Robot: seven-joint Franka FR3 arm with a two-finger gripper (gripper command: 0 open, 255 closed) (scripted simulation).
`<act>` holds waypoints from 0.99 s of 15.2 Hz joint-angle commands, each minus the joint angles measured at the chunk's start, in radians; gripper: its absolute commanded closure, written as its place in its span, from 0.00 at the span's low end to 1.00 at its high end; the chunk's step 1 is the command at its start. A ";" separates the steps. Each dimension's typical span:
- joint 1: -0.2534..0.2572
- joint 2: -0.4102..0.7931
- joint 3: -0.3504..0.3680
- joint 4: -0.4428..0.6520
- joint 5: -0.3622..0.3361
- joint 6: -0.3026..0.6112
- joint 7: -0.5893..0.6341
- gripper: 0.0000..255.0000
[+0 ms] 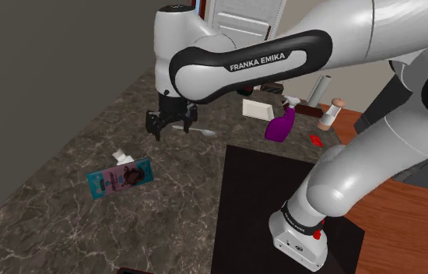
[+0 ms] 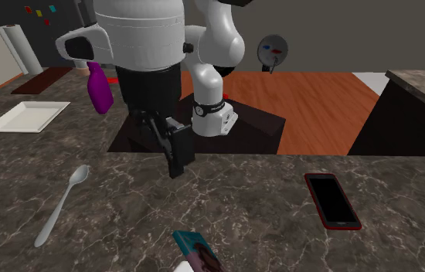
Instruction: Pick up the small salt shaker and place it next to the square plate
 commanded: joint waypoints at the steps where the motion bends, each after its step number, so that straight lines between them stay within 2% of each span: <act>1: -0.001 0.086 0.040 0.050 -0.054 0.026 0.077 0.00; 6: 0.026 0.312 0.098 0.213 -0.229 0.037 0.267 0.00; 12: 0.138 0.593 0.083 0.466 -0.431 -0.023 0.450 0.00; 15: 0.147 0.619 0.073 0.469 -0.447 -0.006 0.462 0.00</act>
